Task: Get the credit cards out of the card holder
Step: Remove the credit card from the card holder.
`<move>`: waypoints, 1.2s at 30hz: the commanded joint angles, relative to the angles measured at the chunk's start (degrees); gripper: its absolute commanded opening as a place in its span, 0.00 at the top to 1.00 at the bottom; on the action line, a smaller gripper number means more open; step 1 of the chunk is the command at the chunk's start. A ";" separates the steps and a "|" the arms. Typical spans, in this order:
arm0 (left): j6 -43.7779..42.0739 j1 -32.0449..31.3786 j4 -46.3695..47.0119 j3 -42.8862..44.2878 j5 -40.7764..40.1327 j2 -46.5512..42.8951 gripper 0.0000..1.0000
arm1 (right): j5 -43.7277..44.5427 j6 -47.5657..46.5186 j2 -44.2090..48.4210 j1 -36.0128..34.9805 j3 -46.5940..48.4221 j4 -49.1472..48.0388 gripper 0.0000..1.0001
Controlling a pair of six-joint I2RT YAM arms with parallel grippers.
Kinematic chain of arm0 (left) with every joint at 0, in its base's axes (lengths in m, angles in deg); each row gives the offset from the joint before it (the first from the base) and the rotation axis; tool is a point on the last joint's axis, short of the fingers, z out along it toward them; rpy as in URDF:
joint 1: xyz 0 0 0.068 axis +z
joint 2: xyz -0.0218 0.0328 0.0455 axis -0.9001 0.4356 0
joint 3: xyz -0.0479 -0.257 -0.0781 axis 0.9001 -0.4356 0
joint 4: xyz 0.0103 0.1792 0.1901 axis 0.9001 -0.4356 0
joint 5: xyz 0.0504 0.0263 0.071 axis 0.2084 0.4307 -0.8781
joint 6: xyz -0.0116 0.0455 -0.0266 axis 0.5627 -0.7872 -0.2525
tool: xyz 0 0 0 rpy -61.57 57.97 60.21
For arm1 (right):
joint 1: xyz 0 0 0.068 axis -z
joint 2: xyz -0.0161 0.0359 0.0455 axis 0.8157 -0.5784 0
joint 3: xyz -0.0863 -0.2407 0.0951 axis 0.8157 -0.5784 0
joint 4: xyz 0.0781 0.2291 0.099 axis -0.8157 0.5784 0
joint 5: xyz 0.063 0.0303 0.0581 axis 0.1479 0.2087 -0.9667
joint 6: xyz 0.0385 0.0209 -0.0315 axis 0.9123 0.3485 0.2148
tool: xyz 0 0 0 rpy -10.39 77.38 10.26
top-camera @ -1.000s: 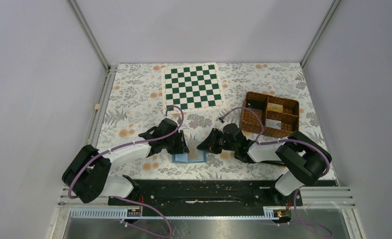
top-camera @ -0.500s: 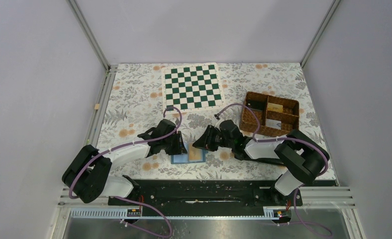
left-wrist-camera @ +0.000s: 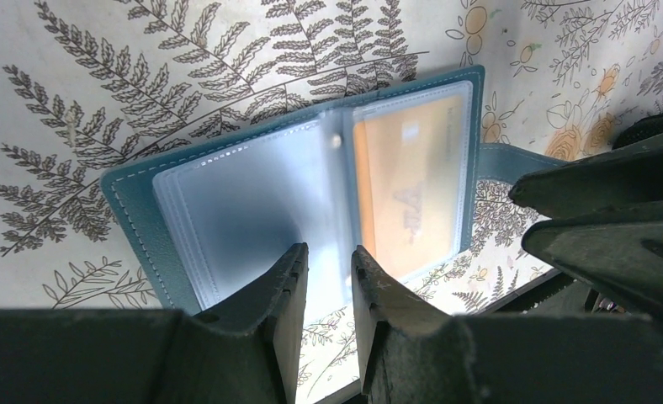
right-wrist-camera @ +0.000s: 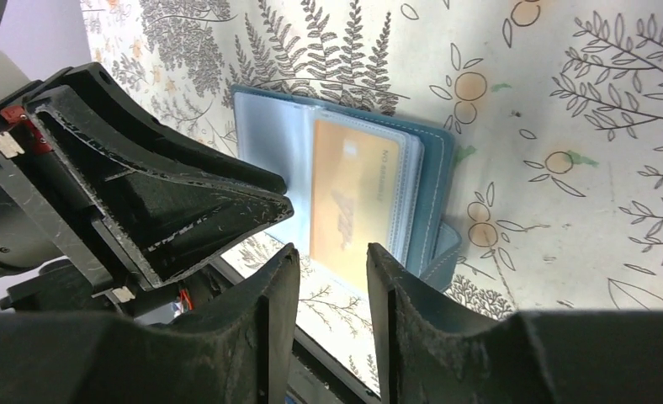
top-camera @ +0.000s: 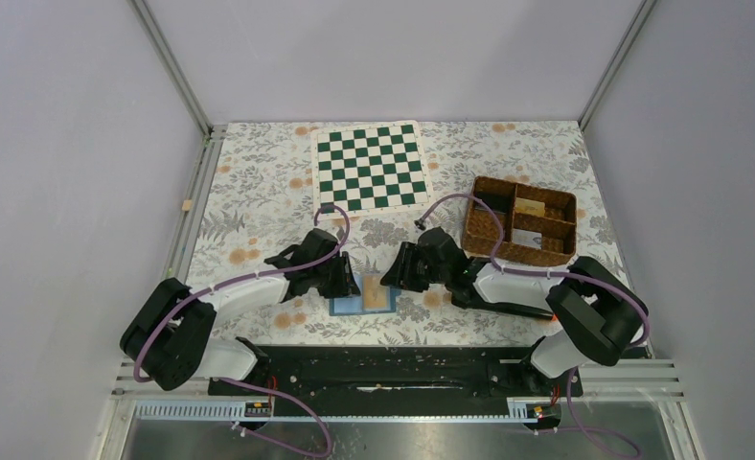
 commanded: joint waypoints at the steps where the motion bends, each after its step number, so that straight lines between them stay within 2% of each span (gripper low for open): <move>1: 0.20 0.35 3.18 -0.93 1.77 0.76 0.74 | 3.01 -2.76 0.84 -0.42 2.24 4.96 0.58; 15: -0.46 0.26 3.98 -0.24 3.48 3.44 0.76 | 0.89 -2.48 -6.12 -0.55 4.97 2.80 0.62; 36: -0.30 0.33 5.63 -0.87 4.45 4.36 0.81 | -3.05 0.53 -8.82 -0.95 4.72 -2.99 0.67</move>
